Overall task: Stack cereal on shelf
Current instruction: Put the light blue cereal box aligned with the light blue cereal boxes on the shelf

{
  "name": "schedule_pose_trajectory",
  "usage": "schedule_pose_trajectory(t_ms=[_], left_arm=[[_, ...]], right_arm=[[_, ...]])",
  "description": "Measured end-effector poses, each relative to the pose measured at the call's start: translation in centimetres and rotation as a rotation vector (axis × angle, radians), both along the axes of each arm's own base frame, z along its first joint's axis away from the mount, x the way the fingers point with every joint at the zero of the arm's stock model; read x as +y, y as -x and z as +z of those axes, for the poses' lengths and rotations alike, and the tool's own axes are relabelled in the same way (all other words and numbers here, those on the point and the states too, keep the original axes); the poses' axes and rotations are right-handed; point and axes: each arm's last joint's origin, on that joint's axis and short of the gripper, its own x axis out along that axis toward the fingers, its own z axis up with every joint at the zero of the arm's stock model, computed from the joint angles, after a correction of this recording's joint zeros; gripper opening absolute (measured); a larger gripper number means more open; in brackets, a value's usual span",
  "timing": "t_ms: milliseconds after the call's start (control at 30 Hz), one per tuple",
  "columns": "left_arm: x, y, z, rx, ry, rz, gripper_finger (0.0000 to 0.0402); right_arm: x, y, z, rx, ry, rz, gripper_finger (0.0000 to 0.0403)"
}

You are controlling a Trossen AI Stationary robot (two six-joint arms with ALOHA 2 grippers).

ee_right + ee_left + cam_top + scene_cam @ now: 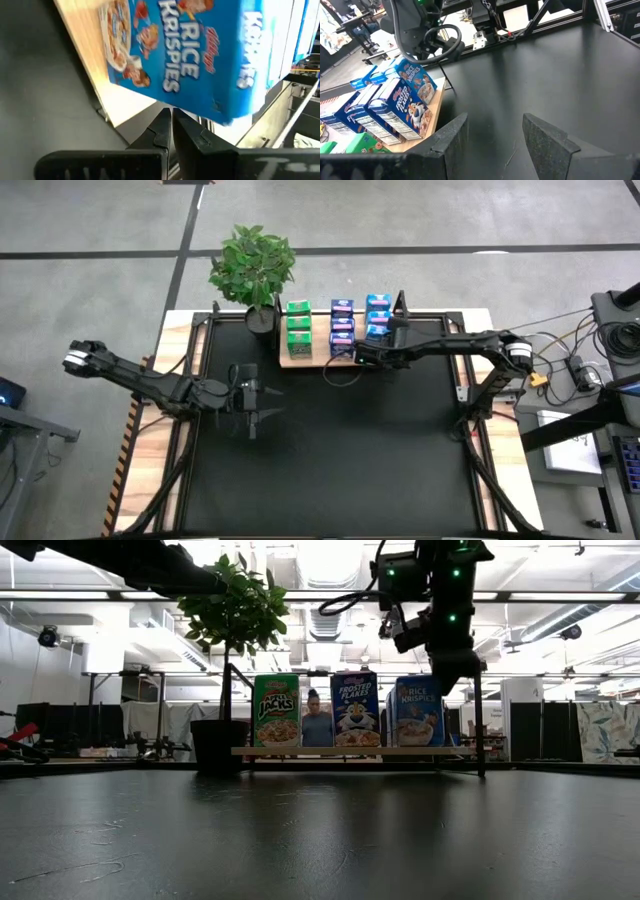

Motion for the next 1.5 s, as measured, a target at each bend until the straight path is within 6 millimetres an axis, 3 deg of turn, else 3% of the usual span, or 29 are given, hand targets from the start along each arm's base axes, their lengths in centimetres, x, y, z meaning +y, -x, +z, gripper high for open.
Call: schedule_pose_trajectory(t_ms=[200,333,600,767,933,1500], left_arm=[[0.0,0.0,0.0,0.000,0.000,0.000,0.0171],[0.0,0.0,0.0,0.000,0.000,0.000,0.0171],[0.0,0.0,0.0,-0.001,0.000,0.000,0.0171],[0.0,0.0,0.0,0.000,0.000,0.000,0.0171],[0.0,0.0,0.0,0.001,-0.001,0.000,0.0171],[0.0,0.0,-0.1,0.006,-0.002,0.000,0.0171]], right_arm=[[0.6,0.1,1.7,-0.008,-0.030,0.010,0.0009],[0.9,-0.1,3.9,-0.169,-0.109,0.009,0.0009],[-1.9,-0.4,6.6,-0.524,-0.122,0.001,0.0009],[-4.0,-1.2,6.6,-0.642,-0.172,0.040,0.0009],[-5.1,-1.2,5.8,-0.613,-0.176,0.026,0.0009],[-5.0,-0.9,4.9,-0.539,-0.203,0.013,0.0008]])
